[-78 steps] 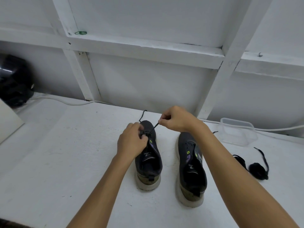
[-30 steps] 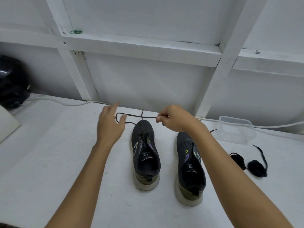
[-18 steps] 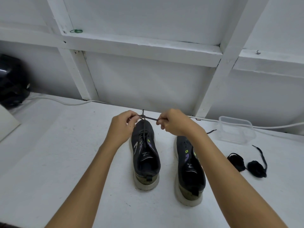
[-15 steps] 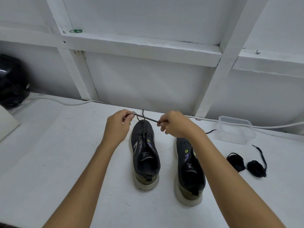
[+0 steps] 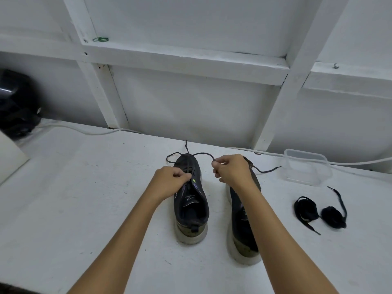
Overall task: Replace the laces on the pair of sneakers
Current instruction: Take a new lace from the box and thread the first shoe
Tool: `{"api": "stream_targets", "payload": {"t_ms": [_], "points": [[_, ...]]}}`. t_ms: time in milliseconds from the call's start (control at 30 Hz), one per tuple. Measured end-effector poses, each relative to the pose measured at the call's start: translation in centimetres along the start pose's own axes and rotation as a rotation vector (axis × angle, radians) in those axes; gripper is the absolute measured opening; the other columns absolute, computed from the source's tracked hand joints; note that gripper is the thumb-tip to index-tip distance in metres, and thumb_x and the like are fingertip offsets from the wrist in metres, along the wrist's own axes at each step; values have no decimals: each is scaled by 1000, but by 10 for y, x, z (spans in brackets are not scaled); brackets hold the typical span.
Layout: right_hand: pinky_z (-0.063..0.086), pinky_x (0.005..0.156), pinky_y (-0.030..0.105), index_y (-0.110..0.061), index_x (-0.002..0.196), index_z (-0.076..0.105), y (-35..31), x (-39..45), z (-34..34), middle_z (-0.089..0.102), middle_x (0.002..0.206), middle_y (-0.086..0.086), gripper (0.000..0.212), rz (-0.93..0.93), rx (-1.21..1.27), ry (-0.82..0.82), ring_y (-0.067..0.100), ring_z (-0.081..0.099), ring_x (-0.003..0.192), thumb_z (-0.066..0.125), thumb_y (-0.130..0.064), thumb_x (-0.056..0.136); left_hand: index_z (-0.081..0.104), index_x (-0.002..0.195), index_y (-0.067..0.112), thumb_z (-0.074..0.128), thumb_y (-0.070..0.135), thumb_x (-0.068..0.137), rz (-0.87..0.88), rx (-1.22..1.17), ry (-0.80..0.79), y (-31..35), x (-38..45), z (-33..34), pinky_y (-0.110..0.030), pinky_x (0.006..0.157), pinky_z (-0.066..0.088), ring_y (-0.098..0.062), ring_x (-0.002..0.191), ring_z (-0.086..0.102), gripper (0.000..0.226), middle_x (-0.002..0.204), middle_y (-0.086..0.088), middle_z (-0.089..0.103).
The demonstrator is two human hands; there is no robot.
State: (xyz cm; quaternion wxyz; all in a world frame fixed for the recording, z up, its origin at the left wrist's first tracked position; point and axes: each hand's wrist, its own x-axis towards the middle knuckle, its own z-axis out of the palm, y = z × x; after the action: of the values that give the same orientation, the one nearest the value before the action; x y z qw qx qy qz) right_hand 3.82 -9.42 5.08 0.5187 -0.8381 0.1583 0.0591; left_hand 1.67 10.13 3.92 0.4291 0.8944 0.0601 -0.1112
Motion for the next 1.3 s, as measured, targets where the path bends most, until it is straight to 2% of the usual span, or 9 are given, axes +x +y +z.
{"api": "stream_targets", "payload": {"t_ms": [167,333,433,533,633,833,1000,1133,1300], "points": [[63,76,33,-8,86,70,3,-14,21,75,80,12,11,145,229,-51,18,72,71,66,2,89,77,99,22,70,38,91,-135,-158,-127,-1,-2,8,-17,54,41,-4,71,57,19,84,9,67],[60,77,32,-22,73,70,7,-23,45,72,73,-2,22,79,185,73,14,69,72,71,-6,87,75,102,21,67,22,94,-179,-290,-138,1,-4,12,-8,49,40,-2,69,58,11,85,7,69],[56,79,24,-20,84,75,11,-28,56,73,79,-2,12,47,133,93,10,67,76,72,-9,88,75,99,22,66,21,94,-202,-347,-137,-1,-6,13,-9,51,42,1,62,58,10,83,6,70],[43,62,3,-16,96,78,17,-34,61,72,81,-5,10,21,104,123,0,62,71,71,-10,91,75,101,18,65,19,95,-190,-363,-130,-1,-6,13,-6,47,40,7,50,55,12,76,8,67],[38,56,-1,-16,100,78,22,-34,62,69,80,-9,11,-8,96,149,-7,58,69,70,-12,92,75,101,18,65,19,95,-170,-371,-124,-3,-7,15,-6,47,40,9,46,56,12,74,9,66],[49,66,11,-20,96,79,21,-34,65,71,79,-11,9,-26,116,155,0,66,75,72,-16,91,74,95,23,64,20,96,-169,-363,-117,-4,-7,15,-8,50,40,3,54,54,10,72,11,65],[43,64,6,-17,97,80,23,-32,62,73,80,-7,11,-43,59,109,0,65,72,73,-12,90,72,86,18,60,18,97,-199,-387,-99,-5,-6,17,-16,54,41,-6,56,49,17,67,4,61],[52,78,20,-15,103,80,21,-29,60,77,95,0,14,6,39,50,12,70,88,73,-15,91,72,97,20,65,11,91,-138,-313,-88,-6,-4,18,-16,60,45,-3,62,59,13,77,2,67],[58,85,29,-20,85,80,25,-24,55,77,89,-2,6,120,171,-95,15,71,90,75,-18,89,73,95,27,72,16,88,-88,-272,-28,-10,-4,21,-21,69,48,-8,70,63,13,77,3,70]]}}
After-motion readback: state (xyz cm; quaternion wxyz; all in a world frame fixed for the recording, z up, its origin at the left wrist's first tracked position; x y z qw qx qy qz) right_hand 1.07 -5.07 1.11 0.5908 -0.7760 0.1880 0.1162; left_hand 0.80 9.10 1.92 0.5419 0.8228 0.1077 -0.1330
